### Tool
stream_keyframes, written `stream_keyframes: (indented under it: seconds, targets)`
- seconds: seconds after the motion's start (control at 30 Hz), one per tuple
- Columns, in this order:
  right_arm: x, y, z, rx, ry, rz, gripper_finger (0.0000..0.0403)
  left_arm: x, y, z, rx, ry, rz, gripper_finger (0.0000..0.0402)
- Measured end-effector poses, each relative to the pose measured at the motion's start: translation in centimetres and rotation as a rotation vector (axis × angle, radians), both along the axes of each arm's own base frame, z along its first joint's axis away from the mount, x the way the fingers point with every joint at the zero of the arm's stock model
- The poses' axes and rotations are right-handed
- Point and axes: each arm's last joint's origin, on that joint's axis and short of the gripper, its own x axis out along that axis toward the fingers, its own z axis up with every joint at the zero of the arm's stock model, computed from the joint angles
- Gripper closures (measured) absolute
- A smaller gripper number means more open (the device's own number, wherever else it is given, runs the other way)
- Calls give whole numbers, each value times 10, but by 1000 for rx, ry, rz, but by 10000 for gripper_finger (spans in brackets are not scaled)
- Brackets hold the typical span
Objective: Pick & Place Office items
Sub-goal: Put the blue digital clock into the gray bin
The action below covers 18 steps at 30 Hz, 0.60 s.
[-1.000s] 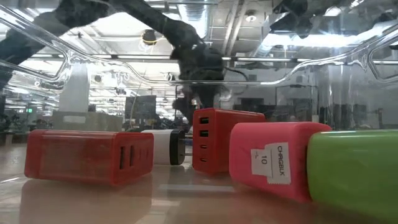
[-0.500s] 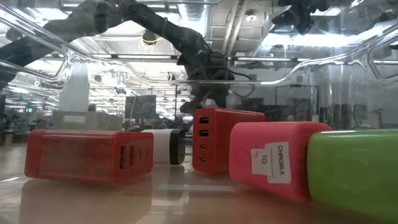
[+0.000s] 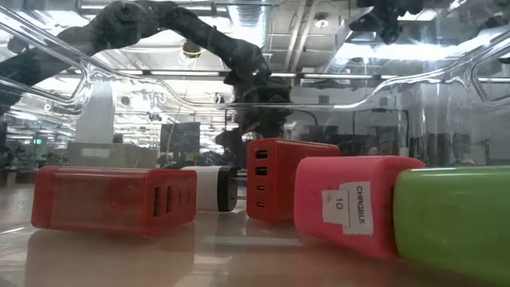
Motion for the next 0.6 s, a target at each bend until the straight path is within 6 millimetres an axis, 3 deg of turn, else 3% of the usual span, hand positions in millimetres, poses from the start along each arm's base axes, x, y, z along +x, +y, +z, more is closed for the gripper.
stream_keyframes:
  seconds: [0.3,0.6]
  targets:
    - [0,0,-1,-3,11,1,188,1,-2,-12,-71,-25,3,66]
    - [0,0,-1,-10,11,4,188,-2,2,-12,-122,-38,24,66]
